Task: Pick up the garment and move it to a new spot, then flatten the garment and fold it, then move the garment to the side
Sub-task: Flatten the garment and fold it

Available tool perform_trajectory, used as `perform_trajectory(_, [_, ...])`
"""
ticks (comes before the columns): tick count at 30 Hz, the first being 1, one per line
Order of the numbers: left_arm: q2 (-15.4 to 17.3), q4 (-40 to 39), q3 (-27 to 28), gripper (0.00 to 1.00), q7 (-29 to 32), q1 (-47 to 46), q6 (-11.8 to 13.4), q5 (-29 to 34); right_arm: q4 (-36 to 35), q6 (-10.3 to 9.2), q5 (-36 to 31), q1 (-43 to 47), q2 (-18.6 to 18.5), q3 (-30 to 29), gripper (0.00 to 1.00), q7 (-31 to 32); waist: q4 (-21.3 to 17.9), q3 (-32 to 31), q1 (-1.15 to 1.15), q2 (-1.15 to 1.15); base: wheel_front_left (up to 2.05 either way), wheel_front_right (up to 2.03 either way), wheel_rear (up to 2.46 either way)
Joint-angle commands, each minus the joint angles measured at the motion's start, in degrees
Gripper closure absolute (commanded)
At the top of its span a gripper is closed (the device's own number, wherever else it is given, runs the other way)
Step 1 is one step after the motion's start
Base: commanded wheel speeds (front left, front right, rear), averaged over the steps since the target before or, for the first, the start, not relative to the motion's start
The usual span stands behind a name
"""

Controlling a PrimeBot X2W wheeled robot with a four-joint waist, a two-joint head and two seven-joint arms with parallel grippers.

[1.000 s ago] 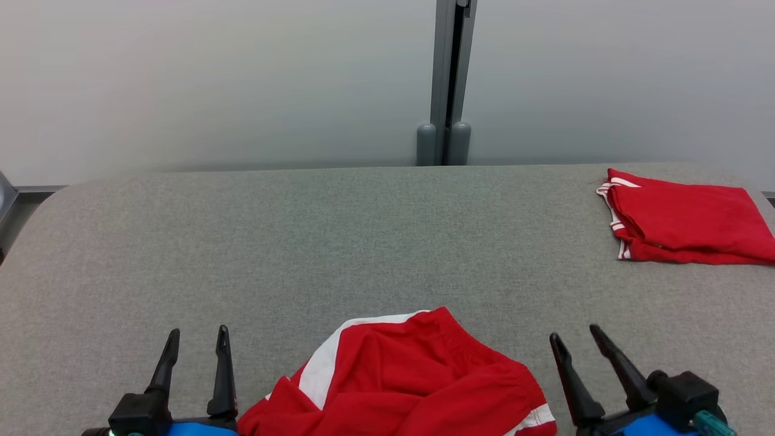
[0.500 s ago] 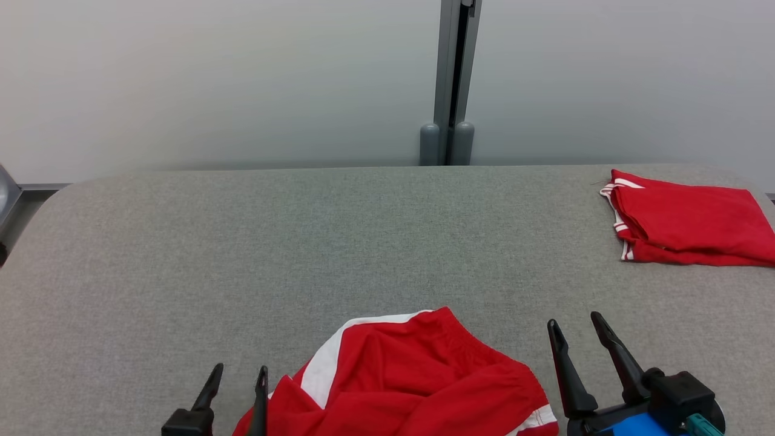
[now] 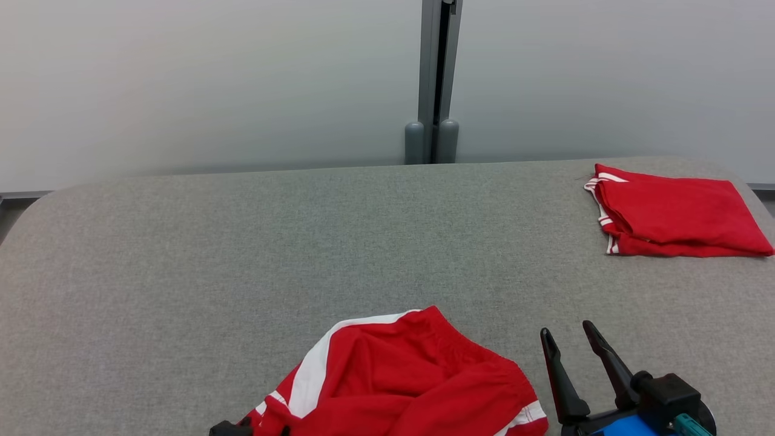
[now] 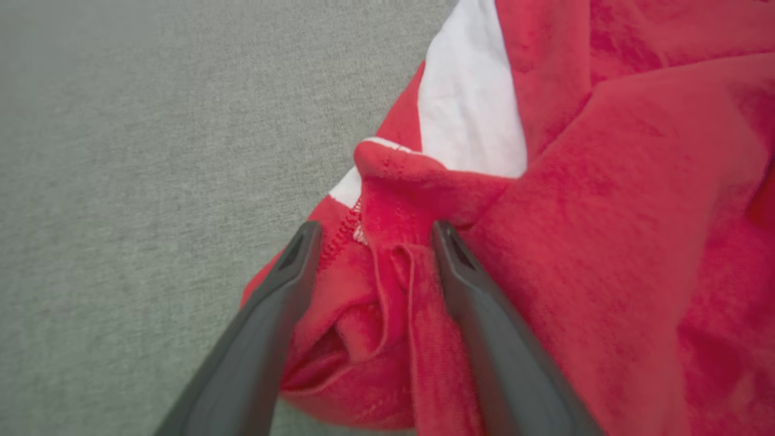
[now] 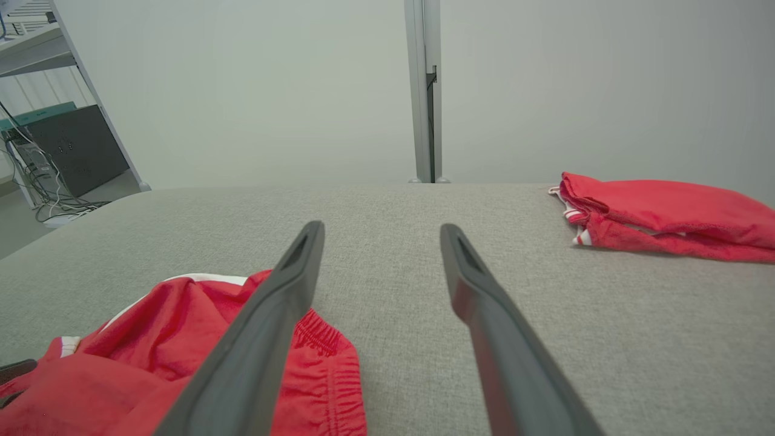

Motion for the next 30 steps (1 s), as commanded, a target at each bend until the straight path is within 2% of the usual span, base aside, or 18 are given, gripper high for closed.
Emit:
perform_trajectory(1, [0.81, 0.95, -0.87, 0.0, 0.8, -1.33, -0.35, 0.79, 0.24, 0.01, -0.39, -0.55, 0.01, -0.1, 0.0, -0.16, -0.22, -0.07, 0.0, 0.0, 0.0, 0.0, 0.0])
perform_trajectory(4, [0.67, 4.05, -1.44, 0.0, 4.48, -1.32, -0.21, 0.2, 0.44, 0.01, -0.54, -0.67, 0.04, -0.01, 0.0, -0.16, -0.49, -0.13, 0.0, 0.0, 0.0, 0.0, 0.0])
perform_trajectory(6, [0.27, 4.33, -1.54, 0.0, 4.76, -1.47, -0.22, -0.41, 0.56, 0.01, -0.54, -0.69, 0.05, 0.07, 0.0, -0.16, -0.56, -0.15, 0.0, 0.0, 0.0, 0.0, 0.0])
perform_trajectory(7, [0.22, 4.86, -2.45, 0.65, 5.27, -2.03, -0.24, -0.47, 0.72, 0.01, -0.61, -0.78, 0.06, 0.3, 0.0, -0.16, -0.7, -0.17, 0.0, 0.0, 0.0, 0.0, 0.0])
perform_trajectory(10, [0.04, 5.75, -3.44, 0.65, 6.06, -2.57, -0.26, -1.01, 0.87, 0.01, -0.69, -0.87, 0.06, 0.49, 0.0, -0.16, -0.81, -0.17, 0.0, 0.0, 0.0, 0.0, 0.0])
perform_trajectory(11, [0.1, 5.71, -3.85, 1.0, 5.73, -2.97, -0.26, -1.02, 0.95, 0.01, -0.82, -0.94, 0.07, 0.6, 0.0, -0.16, -0.9, -0.17, 0.0, 0.0, 0.0, 0.0, 0.0])
perform_trajectory(14, [0.2, 4.9, -4.82, 1.0, 4.06, -5.57, -0.26, -1.53, 0.98, 0.01, -1.05, -1.34, 0.07, 0.65, 0.0, -0.16, -1.15, -0.09, 0.0, 0.0, 0.0, 0.0, 0.0])
perform_trajectory(21, [0.94, 3.41, -3.22, 1.0, -0.99, -14.47, 0.3, -2.62, 0.43, 0.01, -1.63, -2.27, 0.06, -0.97, 0.0, -0.16, -2.26, 0.88, 0.0, 0.0, 0.0, 0.0, 0.0])
perform_trajectory(30, [2.08, 10.98, -1.14, 1.0, -4.94, -23.68, 0.91, -3.89, 0.14, 0.01, -2.16, -4.13, 0.06, -2.03, 0.0, -0.16, -5.31, 3.1, 0.0, 0.0, 0.0, 0.0, 0.0])
